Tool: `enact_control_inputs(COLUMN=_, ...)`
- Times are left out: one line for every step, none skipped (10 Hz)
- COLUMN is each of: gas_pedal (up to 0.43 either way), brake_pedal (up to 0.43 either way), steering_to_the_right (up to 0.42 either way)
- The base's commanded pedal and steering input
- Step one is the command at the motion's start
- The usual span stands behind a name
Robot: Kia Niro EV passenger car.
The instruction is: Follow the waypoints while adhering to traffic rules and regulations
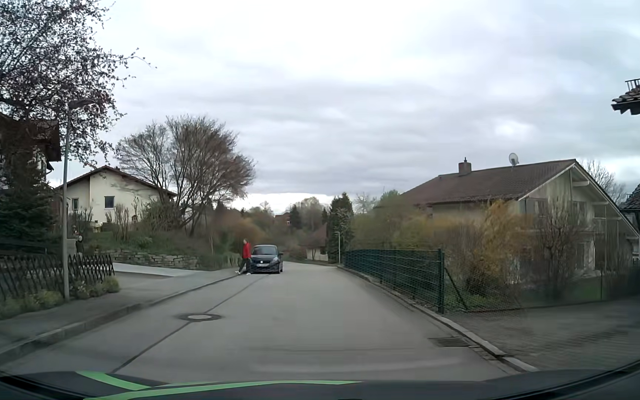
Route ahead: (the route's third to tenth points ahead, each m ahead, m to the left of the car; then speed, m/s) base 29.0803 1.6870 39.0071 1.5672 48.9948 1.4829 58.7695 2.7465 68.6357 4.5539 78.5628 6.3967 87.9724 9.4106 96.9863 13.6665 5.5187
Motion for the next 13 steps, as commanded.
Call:
enact_control_inputs(gas_pedal=0.028, brake_pedal=0.0, steering_to_the_right=0.0)
enact_control_inputs(gas_pedal=0.028, brake_pedal=0.0, steering_to_the_right=0.0)
enact_control_inputs(gas_pedal=0.028, brake_pedal=0.0, steering_to_the_right=-0.001)
enact_control_inputs(gas_pedal=0.028, brake_pedal=0.0, steering_to_the_right=-0.002)
enact_control_inputs(gas_pedal=0.028, brake_pedal=0.0, steering_to_the_right=-0.002)
enact_control_inputs(gas_pedal=0.028, brake_pedal=0.0, steering_to_the_right=-0.002)
enact_control_inputs(gas_pedal=0.02, brake_pedal=0.0, steering_to_the_right=-0.002)
enact_control_inputs(gas_pedal=0.008, brake_pedal=0.0, steering_to_the_right=-0.002)
enact_control_inputs(gas_pedal=0.0, brake_pedal=0.0, steering_to_the_right=-0.002)
enact_control_inputs(gas_pedal=0.0, brake_pedal=0.0, steering_to_the_right=-0.002)
enact_control_inputs(gas_pedal=0.0, brake_pedal=0.0, steering_to_the_right=-0.002)
enact_control_inputs(gas_pedal=0.0, brake_pedal=0.0, steering_to_the_right=-0.001)
enact_control_inputs(gas_pedal=0.0, brake_pedal=0.0, steering_to_the_right=-0.001)
